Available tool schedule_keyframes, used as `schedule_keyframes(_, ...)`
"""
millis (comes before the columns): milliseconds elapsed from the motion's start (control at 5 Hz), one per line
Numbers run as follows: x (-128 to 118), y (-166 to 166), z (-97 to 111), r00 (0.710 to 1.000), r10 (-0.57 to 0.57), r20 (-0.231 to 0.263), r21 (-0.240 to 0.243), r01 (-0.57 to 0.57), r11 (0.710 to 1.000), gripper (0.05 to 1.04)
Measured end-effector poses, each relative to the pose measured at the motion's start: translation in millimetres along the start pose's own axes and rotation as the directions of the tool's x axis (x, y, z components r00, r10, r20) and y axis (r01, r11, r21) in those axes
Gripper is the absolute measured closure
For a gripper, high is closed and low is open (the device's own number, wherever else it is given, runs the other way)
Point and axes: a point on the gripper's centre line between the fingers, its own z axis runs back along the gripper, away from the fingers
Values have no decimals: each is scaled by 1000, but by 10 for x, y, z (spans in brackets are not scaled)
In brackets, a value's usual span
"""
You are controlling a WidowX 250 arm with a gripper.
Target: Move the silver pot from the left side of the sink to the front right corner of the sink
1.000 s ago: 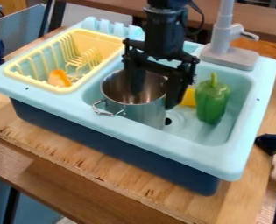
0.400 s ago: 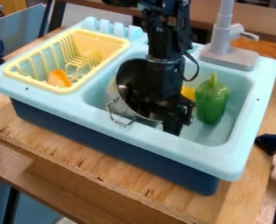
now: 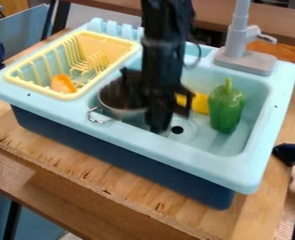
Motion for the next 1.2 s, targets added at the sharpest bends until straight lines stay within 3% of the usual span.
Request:
schedule_keyframes(200, -175, -59, 450, 995, -20, 100, 38, 16, 999, 926)
schedule_keyframes(400, -332, -121, 755, 985, -20, 173, 58, 10, 998, 991)
schedule_keyframes(600, -259, -216, 660, 987, -39, 155, 13, 37, 999, 993)
schedule_keyframes(1000, 153, -354, 314, 990, -126, 70, -90, 132, 987, 993)
schedule_keyframes(1200, 287, -485, 302, 984, -167, 68, -120, 174, 977, 994)
